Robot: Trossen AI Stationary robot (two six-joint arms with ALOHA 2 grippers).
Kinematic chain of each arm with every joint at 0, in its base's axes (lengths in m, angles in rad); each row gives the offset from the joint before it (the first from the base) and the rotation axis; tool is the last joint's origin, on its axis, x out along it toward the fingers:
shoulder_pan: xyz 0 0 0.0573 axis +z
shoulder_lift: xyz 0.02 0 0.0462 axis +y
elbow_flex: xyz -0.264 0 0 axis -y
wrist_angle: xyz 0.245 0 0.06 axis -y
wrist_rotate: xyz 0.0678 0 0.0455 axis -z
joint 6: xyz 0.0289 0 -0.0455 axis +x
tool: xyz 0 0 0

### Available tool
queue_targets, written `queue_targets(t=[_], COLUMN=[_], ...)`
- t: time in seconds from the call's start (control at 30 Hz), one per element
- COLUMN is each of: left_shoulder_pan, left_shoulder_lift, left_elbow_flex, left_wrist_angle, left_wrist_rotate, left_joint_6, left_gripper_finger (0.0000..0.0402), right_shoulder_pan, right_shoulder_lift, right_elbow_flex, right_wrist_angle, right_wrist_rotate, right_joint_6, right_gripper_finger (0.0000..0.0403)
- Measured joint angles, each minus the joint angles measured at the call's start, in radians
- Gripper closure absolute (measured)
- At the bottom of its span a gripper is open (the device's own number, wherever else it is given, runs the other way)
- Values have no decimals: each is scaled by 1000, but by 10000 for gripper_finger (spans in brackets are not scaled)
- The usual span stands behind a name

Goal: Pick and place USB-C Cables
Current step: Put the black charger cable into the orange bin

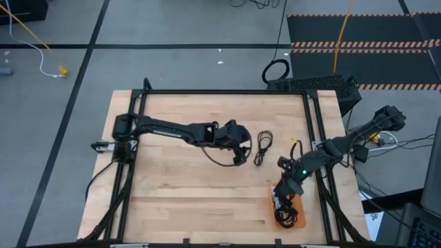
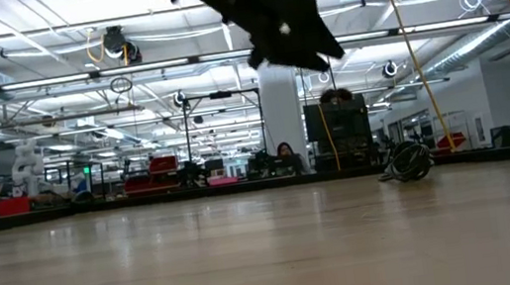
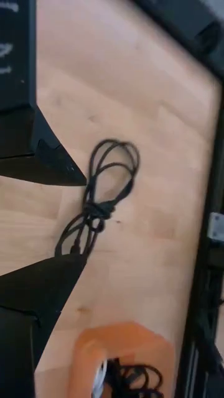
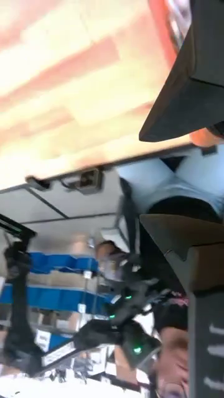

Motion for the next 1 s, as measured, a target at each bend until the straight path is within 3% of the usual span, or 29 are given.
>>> queue_targets(t=[0.17,0.37,0.63,1.0], left_shoulder_pan=[38,55,39,14], left_shoulder_lift=[87,179,195,277], left_elbow_flex=[0,-2,-1,0], left_wrist_angle=[71,172,228,309], left_wrist_rotate=[12,98,67,54], left_joint_6=[-99,-206,-239,-334], left_gripper_finger=[208,208,208,209], right_shoulder_pan=[-106,-235,-375,-449], right_shoulder_lift=[-5,-18,-67,-122], right_elbow_flex=[0,0,0,0], right_wrist_angle=[-39,-169,-318,-326], right_wrist_rotate=[-7,-33,-61,-113], right_joint_6=[-103,-234,-325,-353], right_gripper_finger=[209,209,209,209])
